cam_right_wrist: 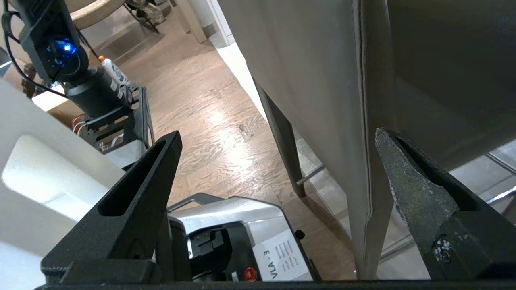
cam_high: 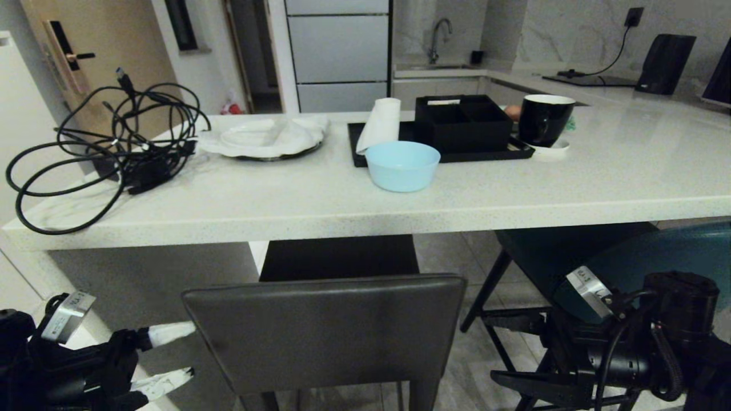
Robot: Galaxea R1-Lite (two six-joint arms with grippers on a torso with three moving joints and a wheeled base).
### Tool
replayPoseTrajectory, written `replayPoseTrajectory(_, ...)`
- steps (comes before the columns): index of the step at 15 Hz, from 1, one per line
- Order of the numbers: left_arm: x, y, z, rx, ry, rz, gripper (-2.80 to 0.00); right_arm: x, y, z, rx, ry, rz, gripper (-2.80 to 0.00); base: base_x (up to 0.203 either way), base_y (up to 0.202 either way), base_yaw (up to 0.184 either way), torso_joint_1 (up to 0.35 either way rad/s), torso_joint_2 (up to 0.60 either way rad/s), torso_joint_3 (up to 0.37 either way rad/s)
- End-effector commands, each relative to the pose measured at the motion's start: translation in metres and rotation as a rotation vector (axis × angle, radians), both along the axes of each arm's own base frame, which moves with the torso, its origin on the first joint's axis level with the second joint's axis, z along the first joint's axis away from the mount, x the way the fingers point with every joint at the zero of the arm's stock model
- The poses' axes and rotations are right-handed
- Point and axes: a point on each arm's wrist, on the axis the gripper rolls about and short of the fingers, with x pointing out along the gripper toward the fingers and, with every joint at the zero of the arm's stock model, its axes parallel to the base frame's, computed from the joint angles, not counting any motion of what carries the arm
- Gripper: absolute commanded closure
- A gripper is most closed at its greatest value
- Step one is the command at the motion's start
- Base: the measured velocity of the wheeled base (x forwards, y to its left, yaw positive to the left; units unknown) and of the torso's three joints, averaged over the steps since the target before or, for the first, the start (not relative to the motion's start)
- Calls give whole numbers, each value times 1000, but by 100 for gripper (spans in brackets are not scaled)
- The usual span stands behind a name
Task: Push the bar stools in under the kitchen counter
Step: Pull the gray chair out from under the dining table
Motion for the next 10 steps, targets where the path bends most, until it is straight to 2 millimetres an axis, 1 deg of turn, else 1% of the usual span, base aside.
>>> replayPoseTrajectory(1, 12, 1, -3, 0, -9, -22, -280, 8, 5, -2, 4, -1, 17, -280, 0, 0, 0, 0, 0, 0)
replayPoseTrajectory(3, 20, 3, -2, 4, -21, -27, -280, 13, 7, -3, 5, -3, 21, -280, 0, 0, 0, 0, 0, 0)
replayPoseTrajectory(6, 29, -4, 2, 6, -31, -62, -280, 20, 19, -5, 9, -2, 52, -280, 0, 0, 0, 0, 0, 0)
replayPoseTrajectory(8, 28, -13, 3, 10, -29, -84, -280, 20, 30, -5, 8, -1, 86, -280, 0, 0, 0, 0, 0, 0)
replayPoseTrajectory(10, 25, -22, 2, 6, -17, -115, -280, 24, 46, -5, 5, -10, 94, -280, 0, 0, 0, 0, 0, 0)
